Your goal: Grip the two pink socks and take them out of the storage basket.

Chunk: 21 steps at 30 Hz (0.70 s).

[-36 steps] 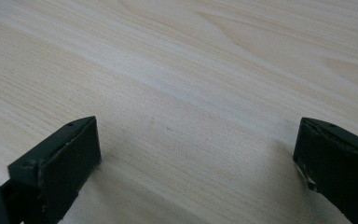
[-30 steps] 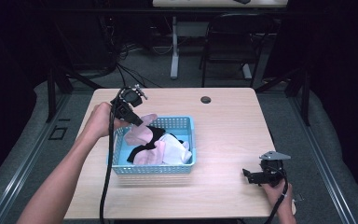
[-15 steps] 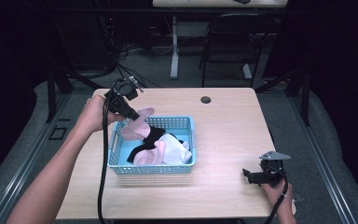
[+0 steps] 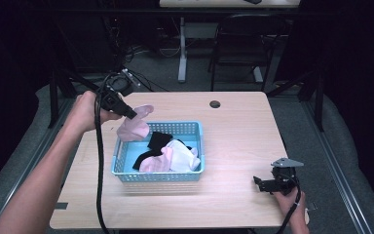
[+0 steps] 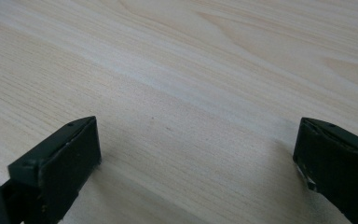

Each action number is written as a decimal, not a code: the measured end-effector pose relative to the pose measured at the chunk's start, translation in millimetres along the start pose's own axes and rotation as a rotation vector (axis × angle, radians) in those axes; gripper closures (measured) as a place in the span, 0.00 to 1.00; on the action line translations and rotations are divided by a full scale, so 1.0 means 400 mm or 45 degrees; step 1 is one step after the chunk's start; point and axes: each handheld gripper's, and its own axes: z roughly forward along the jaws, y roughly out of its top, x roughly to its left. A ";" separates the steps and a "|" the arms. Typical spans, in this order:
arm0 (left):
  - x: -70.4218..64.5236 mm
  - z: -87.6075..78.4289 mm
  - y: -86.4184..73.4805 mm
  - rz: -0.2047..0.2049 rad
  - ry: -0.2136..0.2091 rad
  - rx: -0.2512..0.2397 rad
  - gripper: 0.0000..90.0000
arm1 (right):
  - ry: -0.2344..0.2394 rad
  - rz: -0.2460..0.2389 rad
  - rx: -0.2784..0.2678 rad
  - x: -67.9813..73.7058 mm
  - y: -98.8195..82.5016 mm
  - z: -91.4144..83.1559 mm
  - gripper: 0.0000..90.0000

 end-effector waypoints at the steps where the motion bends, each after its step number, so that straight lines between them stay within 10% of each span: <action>1: 0.001 -0.003 -0.005 -0.016 0.010 -0.002 0.94 | 0.003 -0.001 0.001 0.000 0.000 0.000 0.00; 21: 0.118 -0.027 -0.157 -0.181 0.072 0.042 0.94 | 0.000 0.001 -0.005 0.000 0.000 0.001 0.00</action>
